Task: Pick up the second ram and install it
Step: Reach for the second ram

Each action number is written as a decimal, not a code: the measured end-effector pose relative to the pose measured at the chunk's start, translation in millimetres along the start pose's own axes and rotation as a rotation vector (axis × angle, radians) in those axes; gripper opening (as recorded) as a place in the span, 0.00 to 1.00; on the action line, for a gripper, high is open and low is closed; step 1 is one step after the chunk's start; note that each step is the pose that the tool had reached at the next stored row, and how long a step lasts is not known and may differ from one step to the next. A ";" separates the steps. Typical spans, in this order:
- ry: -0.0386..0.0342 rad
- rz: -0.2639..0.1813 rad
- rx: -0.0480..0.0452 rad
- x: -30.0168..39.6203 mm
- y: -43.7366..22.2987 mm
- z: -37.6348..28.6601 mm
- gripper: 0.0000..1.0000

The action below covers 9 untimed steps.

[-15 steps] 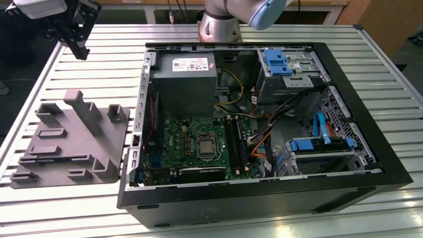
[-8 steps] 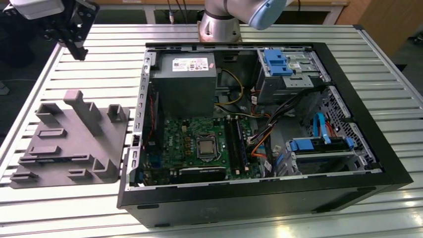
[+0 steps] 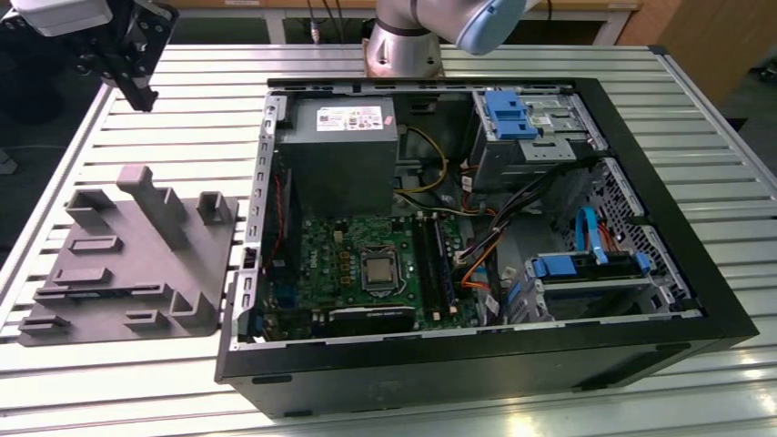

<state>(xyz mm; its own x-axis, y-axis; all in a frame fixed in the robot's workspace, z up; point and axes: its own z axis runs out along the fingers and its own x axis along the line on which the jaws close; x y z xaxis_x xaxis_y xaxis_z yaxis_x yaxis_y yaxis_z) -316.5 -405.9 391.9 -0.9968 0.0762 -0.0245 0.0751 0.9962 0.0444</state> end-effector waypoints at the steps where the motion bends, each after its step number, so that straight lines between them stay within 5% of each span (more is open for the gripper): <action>1: 0.0000 0.000 0.0000 0.4 -0.1 0.0 0.11; 9: 0.0000 0.000 0.0000 3.7 -0.7 0.0 0.11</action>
<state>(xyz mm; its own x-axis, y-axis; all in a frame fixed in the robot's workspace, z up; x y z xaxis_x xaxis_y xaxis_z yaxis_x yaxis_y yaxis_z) -320.3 -406.3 391.7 -0.9968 0.0762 -0.0245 0.0751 0.9962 0.0444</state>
